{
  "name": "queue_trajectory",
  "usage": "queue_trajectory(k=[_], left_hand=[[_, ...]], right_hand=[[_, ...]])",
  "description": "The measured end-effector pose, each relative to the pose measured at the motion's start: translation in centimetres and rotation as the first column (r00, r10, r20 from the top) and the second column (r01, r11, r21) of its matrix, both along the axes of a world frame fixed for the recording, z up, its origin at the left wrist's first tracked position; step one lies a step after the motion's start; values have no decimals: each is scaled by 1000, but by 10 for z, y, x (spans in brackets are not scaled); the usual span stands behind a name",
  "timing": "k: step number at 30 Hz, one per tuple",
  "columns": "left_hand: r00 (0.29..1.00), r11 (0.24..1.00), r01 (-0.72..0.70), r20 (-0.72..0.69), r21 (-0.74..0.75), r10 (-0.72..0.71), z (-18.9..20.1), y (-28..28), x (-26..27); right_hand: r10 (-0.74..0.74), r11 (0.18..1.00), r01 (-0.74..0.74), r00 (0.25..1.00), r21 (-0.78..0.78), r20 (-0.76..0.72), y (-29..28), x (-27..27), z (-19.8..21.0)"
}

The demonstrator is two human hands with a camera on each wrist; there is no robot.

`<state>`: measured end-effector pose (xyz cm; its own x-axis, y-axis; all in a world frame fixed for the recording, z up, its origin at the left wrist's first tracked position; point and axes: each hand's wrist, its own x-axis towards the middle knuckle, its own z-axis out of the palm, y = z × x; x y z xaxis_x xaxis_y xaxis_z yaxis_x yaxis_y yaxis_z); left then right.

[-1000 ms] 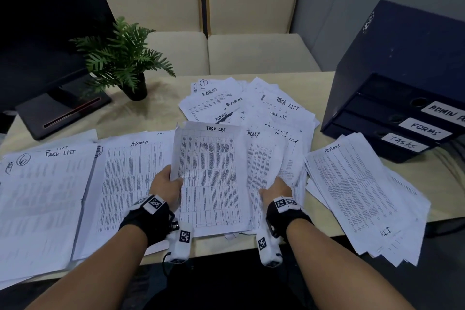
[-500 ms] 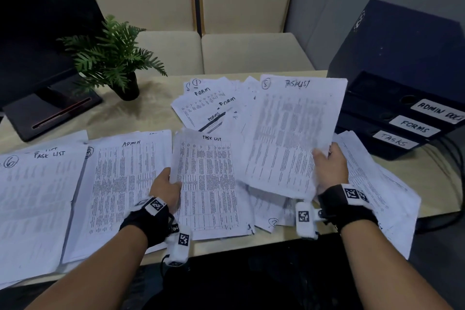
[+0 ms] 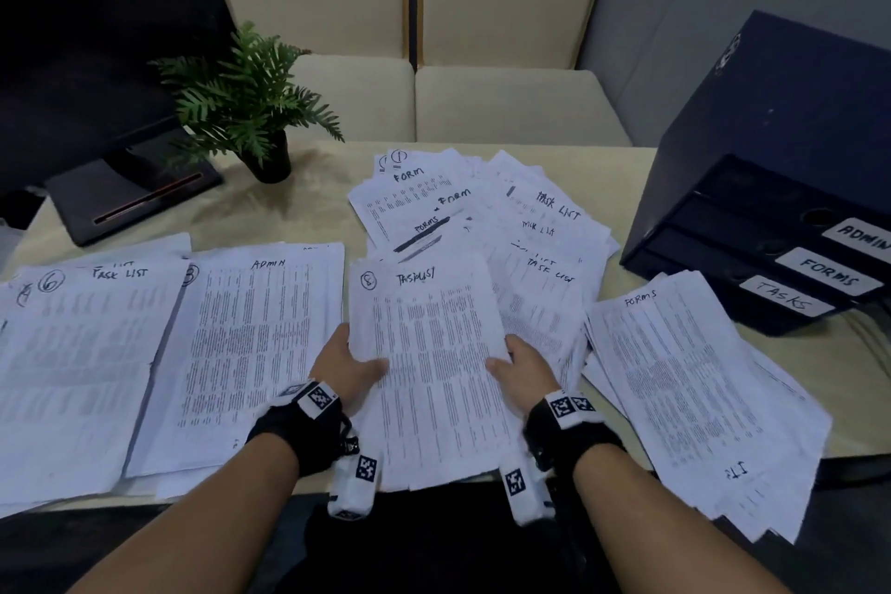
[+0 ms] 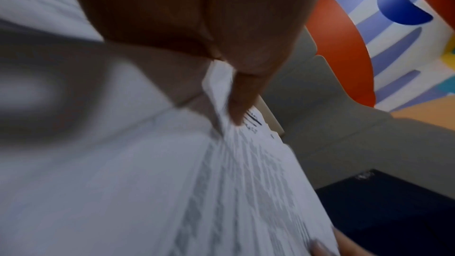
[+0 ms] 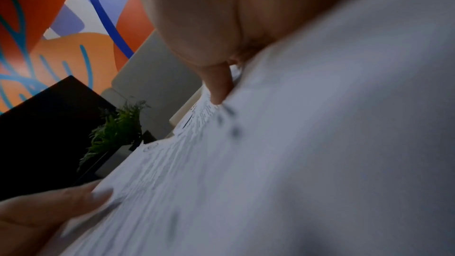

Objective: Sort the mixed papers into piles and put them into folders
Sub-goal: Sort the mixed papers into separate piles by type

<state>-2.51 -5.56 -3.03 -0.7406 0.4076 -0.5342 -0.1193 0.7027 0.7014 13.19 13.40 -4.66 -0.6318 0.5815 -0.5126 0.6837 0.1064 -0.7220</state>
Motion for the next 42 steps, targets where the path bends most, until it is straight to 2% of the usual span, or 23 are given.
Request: queue_trajectory(k=[3, 7, 10, 13, 15, 17, 20, 24, 26, 28, 33, 35, 37, 39, 42], left_hand=[[997, 999, 33, -72, 34, -30, 3, -2, 0], [998, 976, -51, 51, 213, 41, 15, -22, -20], [995, 960, -81, 85, 269, 60, 17, -45, -43], [983, 934, -171, 123, 312, 138, 14, -81, -73], [982, 942, -182, 93, 281, 162, 17, -108, -87], [986, 959, -159, -13, 235, 166, 20, -143, -101], [963, 968, -196, -154, 153, 220, 19, -205, -133], [931, 956, -292, -234, -12, 282, 15, -274, -170], [929, 947, -315, -227, -70, 292, 12, -303, -185], [938, 946, -300, -221, -126, 268, 9, -321, -196], [938, 934, -241, -310, -263, 155, 10, -321, -199], [926, 936, -208, -366, -284, 95, 20, -305, -194], [916, 970, -124, -400, -210, 31, 32, -284, -188], [930, 998, -1, -368, -68, -24, 43, -257, -182], [936, 983, 178, -313, 36, -158, 55, -211, -165]], right_hand=[[-26, 1000, 26, 1000, 6, -12, -3, -9, 2], [-156, 988, 155, 984, -15, -90, -14, -24, 14], [-113, 988, 101, 987, -113, -115, -32, -49, 20], [-72, 991, 54, 987, -125, -145, -67, -89, 24], [-91, 993, 75, 980, -94, -179, -96, -118, 26], [-75, 994, 58, 978, -91, -195, -133, -146, 29], [35, 996, -48, 985, -76, -170, -193, -189, 30], [230, 972, -232, 972, -35, -53, -254, -237, 21], [339, 941, -339, 941, 11, 19, -281, -256, 19], [385, 918, -391, 919, 63, 89, -302, -270, 17], [399, 895, -432, 886, 110, 235, -319, -280, 19], [367, 903, -407, 898, 139, 244, -313, -277, 25], [321, 921, -356, 924, 159, 207, -301, -270, 31], [271, 938, -299, 947, 173, 171, -284, -257, 39], [169, 961, -198, 973, 194, 158, -250, -227, 47]])
